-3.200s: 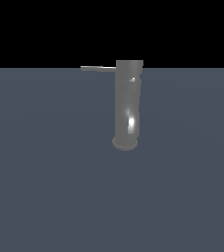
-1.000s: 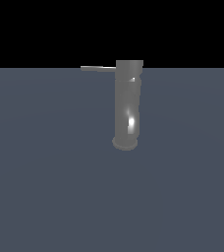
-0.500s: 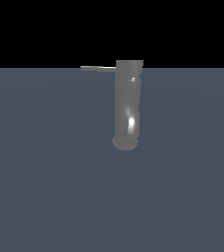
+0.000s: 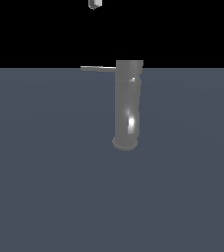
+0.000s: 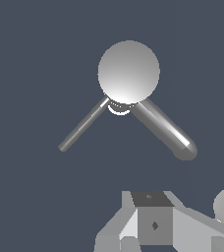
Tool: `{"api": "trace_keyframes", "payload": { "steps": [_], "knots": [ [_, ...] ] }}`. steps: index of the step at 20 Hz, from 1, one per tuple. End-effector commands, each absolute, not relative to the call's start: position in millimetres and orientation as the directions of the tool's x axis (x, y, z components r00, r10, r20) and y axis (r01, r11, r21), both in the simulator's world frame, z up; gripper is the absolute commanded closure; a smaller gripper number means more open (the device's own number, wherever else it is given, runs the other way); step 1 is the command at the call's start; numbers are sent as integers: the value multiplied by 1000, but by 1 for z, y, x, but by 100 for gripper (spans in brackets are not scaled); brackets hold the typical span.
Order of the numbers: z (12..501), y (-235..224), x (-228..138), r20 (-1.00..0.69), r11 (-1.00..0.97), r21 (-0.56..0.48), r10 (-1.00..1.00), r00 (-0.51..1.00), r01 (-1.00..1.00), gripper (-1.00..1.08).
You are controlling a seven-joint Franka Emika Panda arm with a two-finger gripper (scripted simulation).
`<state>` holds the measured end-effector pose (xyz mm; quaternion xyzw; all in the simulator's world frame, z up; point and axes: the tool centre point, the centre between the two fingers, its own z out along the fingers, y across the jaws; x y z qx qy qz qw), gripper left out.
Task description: Turn on the faucet by rotating a designated handle.
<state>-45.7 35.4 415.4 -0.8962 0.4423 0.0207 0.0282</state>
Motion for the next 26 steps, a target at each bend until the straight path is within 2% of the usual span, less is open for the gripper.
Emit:
{"api": "trace_keyframes", "payload": {
  "steps": [1,13,26],
  "knots": [
    [406,38,-33,-64,-553,-28,-830,554,-833,108],
    [358,52,21,-52,-274,-3,-960,274,-962,108],
    [304,67,67,-15,13,4,-1000,-13,-1000,108]
  ]
}}
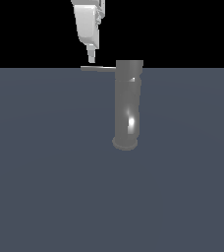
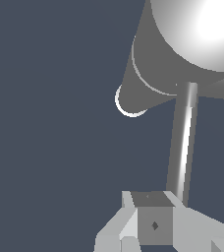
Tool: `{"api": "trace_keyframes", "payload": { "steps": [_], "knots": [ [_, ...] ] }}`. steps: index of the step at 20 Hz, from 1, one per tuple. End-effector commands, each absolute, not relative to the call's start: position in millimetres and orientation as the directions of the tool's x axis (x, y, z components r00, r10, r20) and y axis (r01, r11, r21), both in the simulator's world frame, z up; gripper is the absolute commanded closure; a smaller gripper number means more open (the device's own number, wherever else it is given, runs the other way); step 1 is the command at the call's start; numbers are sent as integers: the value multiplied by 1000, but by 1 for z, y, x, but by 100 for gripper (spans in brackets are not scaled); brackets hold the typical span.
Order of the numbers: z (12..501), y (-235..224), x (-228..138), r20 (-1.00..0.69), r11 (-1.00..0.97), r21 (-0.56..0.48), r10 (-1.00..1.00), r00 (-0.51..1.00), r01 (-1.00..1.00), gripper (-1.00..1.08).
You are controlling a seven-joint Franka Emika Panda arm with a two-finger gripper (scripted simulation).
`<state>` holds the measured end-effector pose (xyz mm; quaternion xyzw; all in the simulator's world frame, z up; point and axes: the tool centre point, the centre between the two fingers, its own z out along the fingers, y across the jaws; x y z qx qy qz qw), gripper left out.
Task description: Turn on the faucet by rotating a designated handle.
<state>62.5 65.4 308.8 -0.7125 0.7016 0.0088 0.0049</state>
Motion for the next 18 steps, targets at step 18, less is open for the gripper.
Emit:
{"api": "trace_keyframes", "payload": {
  "steps": [18],
  "knots": [
    [285,72,74,0,102,0,-995,-102,-995,108]
  ]
}}
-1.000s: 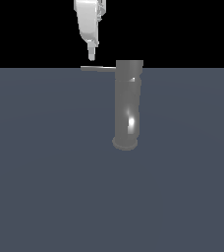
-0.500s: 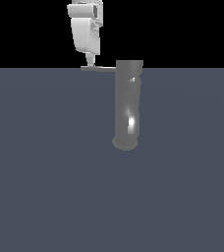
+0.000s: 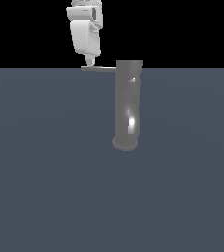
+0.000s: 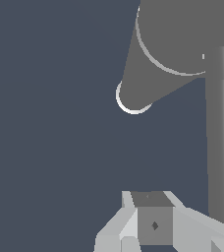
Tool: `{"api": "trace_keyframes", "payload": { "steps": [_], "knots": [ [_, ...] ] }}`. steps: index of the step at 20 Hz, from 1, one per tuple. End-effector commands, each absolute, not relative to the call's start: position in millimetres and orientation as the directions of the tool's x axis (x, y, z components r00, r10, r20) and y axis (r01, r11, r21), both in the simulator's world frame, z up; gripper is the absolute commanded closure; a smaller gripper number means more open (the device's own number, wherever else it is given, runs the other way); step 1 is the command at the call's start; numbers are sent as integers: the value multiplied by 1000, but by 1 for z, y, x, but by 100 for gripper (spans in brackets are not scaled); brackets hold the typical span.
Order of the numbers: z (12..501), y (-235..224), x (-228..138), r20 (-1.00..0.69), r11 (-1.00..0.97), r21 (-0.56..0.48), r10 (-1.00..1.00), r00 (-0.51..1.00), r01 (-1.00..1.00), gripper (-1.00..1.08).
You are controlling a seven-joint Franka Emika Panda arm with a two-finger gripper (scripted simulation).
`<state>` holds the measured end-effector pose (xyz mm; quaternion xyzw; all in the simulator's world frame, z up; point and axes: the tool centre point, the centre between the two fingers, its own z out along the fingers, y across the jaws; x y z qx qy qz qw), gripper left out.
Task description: Turn on the faucet by rotating a designated handle.
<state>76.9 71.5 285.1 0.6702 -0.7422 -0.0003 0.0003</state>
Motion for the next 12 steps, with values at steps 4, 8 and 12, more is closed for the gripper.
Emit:
{"api": "trace_keyframes", "payload": {
  "steps": [4,8,12],
  "knots": [
    [285,72,64,0,102,0,-995,-102,-995,108],
    [285,72,53,0,102,0,-995,-102,-995,108],
    [285,73,42,0,102,0,-995,-102,-995,108]
  ]
}}
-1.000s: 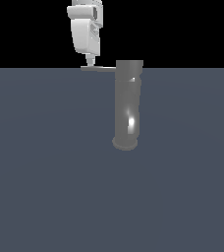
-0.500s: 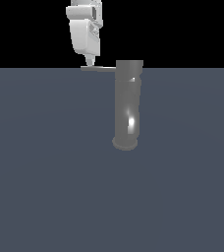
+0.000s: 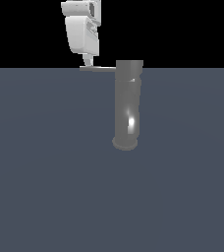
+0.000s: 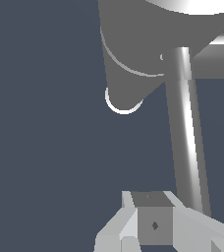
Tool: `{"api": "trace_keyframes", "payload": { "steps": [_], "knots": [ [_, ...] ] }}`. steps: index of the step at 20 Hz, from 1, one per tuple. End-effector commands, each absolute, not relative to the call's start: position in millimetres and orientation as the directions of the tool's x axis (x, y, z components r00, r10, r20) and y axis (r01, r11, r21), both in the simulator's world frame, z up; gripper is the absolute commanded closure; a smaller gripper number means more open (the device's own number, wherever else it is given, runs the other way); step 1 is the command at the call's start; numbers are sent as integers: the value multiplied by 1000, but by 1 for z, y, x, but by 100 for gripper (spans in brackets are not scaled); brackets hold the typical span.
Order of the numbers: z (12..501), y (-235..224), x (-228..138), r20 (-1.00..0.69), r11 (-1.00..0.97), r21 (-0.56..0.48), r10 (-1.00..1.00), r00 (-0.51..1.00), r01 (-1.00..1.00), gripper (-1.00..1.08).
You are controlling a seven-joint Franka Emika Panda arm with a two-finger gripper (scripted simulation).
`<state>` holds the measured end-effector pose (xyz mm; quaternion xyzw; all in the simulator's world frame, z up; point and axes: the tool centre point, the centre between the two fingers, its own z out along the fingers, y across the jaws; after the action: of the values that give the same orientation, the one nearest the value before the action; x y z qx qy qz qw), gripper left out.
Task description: Turn on the faucet by rotating a designated handle.
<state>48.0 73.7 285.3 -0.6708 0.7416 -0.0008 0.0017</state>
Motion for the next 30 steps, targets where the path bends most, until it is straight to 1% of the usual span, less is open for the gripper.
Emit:
{"api": "trace_keyframes", "payload": {
  "steps": [1,23,24,30],
  "knots": [
    [285,73,39,0,102,0,-995,-102,-995,108],
    [285,75,-22,0,102,0,-995,-102,-995,108],
    [285,73,-18,0,104,-4,-995,-104,-995,108],
    [285,59,-35,0,104,-3,-995,-104,-995,108]
  ]
}}
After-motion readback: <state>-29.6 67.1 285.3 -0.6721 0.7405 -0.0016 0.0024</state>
